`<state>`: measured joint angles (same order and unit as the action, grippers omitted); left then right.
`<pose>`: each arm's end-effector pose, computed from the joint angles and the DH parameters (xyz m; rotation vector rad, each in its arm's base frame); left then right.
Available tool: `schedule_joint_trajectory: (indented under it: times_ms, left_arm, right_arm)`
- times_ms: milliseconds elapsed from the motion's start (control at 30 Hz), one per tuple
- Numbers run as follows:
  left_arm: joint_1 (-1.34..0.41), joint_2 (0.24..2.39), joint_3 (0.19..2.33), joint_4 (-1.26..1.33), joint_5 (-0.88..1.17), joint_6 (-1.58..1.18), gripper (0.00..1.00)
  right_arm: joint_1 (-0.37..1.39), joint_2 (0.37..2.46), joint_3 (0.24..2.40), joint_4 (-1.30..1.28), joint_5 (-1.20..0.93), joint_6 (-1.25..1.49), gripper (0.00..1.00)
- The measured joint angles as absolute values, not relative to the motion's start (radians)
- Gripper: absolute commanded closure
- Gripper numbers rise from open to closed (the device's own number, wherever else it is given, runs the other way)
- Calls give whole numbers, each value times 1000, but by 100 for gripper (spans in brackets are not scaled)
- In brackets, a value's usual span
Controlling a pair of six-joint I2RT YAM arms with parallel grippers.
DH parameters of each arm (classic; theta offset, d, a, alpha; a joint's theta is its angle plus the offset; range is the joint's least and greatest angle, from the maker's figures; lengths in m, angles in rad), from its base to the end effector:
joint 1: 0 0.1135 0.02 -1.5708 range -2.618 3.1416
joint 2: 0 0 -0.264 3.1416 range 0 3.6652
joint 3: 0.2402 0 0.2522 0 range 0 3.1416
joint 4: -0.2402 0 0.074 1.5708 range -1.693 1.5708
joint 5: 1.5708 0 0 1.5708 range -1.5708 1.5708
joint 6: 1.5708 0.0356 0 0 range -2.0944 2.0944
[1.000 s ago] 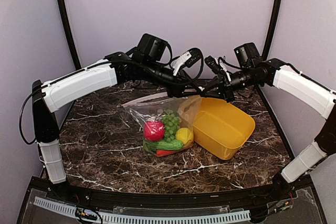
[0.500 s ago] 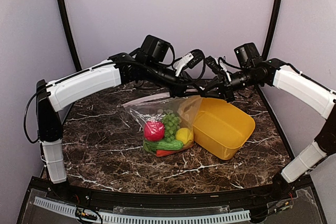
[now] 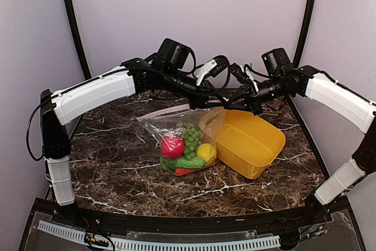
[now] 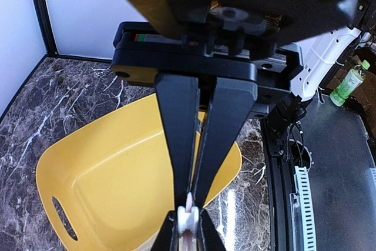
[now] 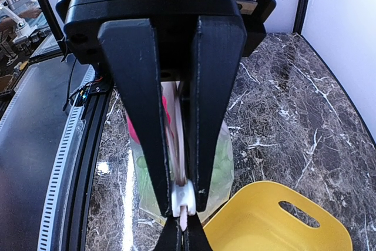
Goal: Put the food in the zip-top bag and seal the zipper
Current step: Zip the zipper of the food storage bag.
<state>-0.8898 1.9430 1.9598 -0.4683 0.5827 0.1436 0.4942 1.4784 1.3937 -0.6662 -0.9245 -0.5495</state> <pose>0.2701 -0.3645 0.3783 1.3595 1.6062 -1.0498 0.2635 0.1742 0.3503 -1.4466 1.6001 1.0247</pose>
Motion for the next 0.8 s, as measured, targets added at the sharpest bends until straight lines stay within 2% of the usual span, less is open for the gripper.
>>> schedule_joint_trajectory:
  times_ms: [200,800]
  left_arm:
    - [-896,1929,1940,-480,544,173,99]
    - [-825,1407,1315,-440,349,187,99]
  right_arm:
    - [480,1475,1387,-679,-933,-564,100]
    - [429,1456,1351,-680,-971,-578,100]
